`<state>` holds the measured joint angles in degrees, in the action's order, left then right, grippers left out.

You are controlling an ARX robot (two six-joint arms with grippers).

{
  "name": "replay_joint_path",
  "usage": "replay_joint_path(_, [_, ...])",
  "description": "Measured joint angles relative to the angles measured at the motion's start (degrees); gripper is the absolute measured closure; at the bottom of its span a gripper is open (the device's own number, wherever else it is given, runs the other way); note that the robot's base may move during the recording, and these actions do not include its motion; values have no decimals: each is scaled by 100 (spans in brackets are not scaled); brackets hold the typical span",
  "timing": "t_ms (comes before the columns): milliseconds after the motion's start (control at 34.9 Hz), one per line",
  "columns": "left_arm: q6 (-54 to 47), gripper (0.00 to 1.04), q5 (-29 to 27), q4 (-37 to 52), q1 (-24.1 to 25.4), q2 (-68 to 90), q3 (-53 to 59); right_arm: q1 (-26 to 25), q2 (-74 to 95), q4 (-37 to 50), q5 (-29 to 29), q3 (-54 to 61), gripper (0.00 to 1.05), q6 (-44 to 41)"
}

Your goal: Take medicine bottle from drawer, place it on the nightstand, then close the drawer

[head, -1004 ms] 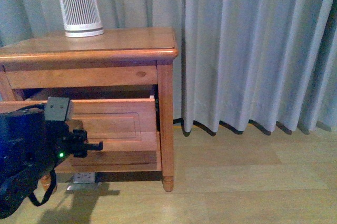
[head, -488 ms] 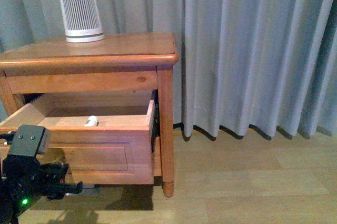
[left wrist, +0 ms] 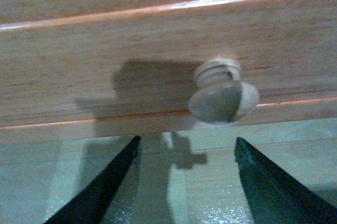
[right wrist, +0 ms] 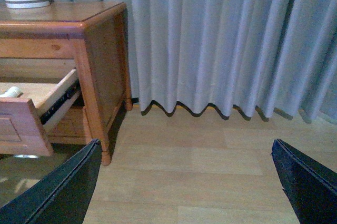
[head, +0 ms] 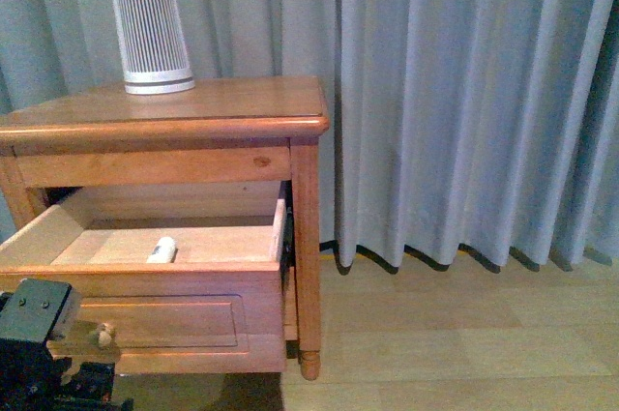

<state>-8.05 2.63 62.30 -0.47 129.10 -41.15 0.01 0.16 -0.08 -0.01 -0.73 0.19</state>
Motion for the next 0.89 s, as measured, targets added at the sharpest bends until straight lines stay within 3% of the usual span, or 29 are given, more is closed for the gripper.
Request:
replay_joint_path(287, [-7,6,-68,-415,66,-715,116,0,0,0,0,0,7,0])
replay_joint_path(430, [129,7,28,-826,101,-1510,431,0,0,0,0,0,7,2])
replay_joint_path(889, [994,7,330,-3093,-133,-6437,1449,0,0,0,0,0,7,0])
